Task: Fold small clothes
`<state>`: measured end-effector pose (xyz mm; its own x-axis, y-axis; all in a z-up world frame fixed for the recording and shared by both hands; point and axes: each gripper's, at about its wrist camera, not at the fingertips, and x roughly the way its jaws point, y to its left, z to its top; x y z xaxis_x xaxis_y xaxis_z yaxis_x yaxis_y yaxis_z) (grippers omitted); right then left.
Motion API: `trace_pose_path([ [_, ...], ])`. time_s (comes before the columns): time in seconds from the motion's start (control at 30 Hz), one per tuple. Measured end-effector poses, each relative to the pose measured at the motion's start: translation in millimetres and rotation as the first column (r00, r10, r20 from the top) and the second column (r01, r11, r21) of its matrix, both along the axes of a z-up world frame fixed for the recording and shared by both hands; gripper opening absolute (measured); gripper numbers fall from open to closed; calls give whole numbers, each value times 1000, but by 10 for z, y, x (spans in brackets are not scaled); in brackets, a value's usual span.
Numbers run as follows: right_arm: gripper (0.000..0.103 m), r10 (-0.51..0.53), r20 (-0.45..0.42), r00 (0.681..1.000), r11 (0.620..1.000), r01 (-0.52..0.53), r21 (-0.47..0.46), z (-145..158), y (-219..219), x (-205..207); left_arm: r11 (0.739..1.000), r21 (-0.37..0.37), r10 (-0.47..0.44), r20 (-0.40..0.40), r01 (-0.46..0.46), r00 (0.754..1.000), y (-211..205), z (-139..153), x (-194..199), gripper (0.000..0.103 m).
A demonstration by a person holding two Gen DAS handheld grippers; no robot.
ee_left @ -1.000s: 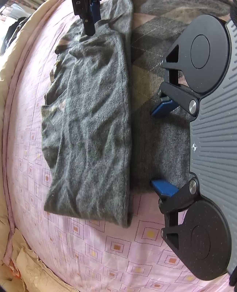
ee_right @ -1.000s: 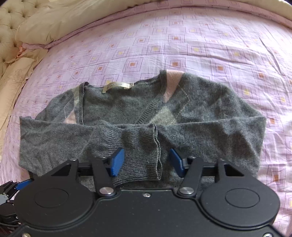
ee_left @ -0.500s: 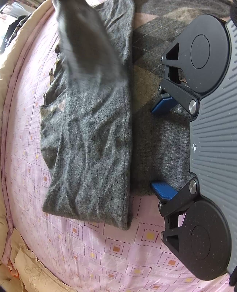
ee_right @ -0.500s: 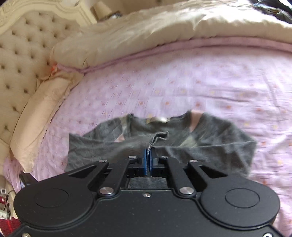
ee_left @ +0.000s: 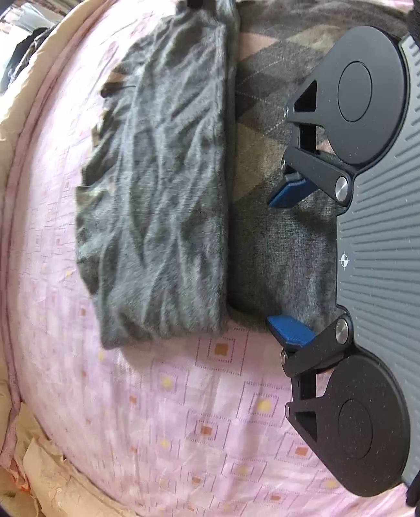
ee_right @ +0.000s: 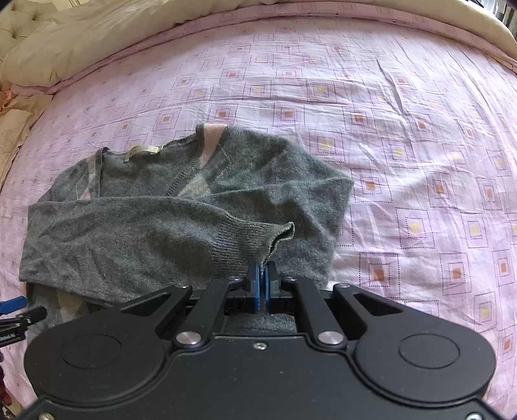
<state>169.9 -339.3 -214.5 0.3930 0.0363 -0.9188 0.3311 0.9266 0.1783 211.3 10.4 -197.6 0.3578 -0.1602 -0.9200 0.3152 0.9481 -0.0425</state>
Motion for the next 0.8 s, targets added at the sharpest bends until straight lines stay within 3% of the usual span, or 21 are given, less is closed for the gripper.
trace_pose_path([
  [0.17, 11, -5, -15, 1000, 1000, 5, 8, -69, 12, -25, 999, -18, -27, 141, 30, 990, -24, 392, -25, 70],
  [0.33, 11, -1, -25, 1000, 1000, 1, -12, -106, 38, 5, 999, -31, -16, 167, 22, 986, -238, 389, 311, 70],
  [0.43, 11, -9, -34, 999, 999, 7, -42, -123, 2, 21, 1000, 6, -13, 141, 12, 990, -312, 206, 494, 70],
  [0.57, 12, -39, -66, 997, 997, 34, -69, -198, -101, 27, 992, 123, 21, 29, -25, 999, -162, -137, 665, 73],
  [0.63, 14, -49, -63, 997, 995, 43, -86, -174, -124, 20, 996, 60, 68, 12, -68, 998, 36, -166, 687, 78],
  [0.67, 18, -53, -53, 997, 994, 48, -99, -144, -122, 16, 995, 55, 85, 3, -85, 996, 97, -161, 689, 78],
  [0.8, 18, -42, 26, 999, 991, 45, -129, 37, -44, -6, 995, 58, 79, 8, -79, 997, 174, -147, 642, 79],
])
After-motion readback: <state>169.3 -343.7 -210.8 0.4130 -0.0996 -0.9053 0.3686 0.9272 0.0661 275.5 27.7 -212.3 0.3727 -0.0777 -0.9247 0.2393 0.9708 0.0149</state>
